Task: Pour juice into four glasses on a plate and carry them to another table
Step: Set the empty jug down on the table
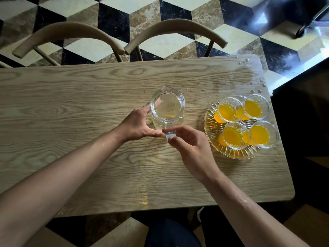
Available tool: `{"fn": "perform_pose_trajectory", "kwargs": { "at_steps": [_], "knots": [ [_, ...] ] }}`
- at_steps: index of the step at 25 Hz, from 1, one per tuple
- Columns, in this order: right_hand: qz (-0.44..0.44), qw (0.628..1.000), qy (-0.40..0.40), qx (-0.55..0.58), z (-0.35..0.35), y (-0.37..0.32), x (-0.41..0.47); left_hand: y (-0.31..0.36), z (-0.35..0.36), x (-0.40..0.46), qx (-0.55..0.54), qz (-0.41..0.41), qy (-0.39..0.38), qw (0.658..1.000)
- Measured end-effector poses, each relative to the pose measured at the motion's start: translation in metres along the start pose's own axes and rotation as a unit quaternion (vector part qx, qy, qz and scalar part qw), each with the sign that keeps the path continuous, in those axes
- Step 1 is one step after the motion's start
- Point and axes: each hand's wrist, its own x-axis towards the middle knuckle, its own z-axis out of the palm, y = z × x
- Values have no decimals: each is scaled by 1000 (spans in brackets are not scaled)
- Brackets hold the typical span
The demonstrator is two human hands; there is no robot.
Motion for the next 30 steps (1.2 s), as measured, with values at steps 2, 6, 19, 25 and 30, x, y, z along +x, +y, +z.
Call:
{"fn": "perform_pose_trajectory", "kwargs": {
  "at_steps": [2,6,19,25,30],
  "knots": [
    [10,1000,-10,-10,-2,-3,0,1,0,-2,17,-8,-1,1000],
    [10,999,-30,-36,-10,-7,-2,5,-1,-13,51,-21,14,998],
    [-86,983,9,-165,-89,-5,-26,19,17,-88,-22,-127,145,981],
    [-99,980,5,-174,-144,3,-31,56,59,-119,-140,-139,239,951],
    [-99,981,-19,-167,-198,6,-36,102,108,-129,-176,-148,279,932]
  ]
}}
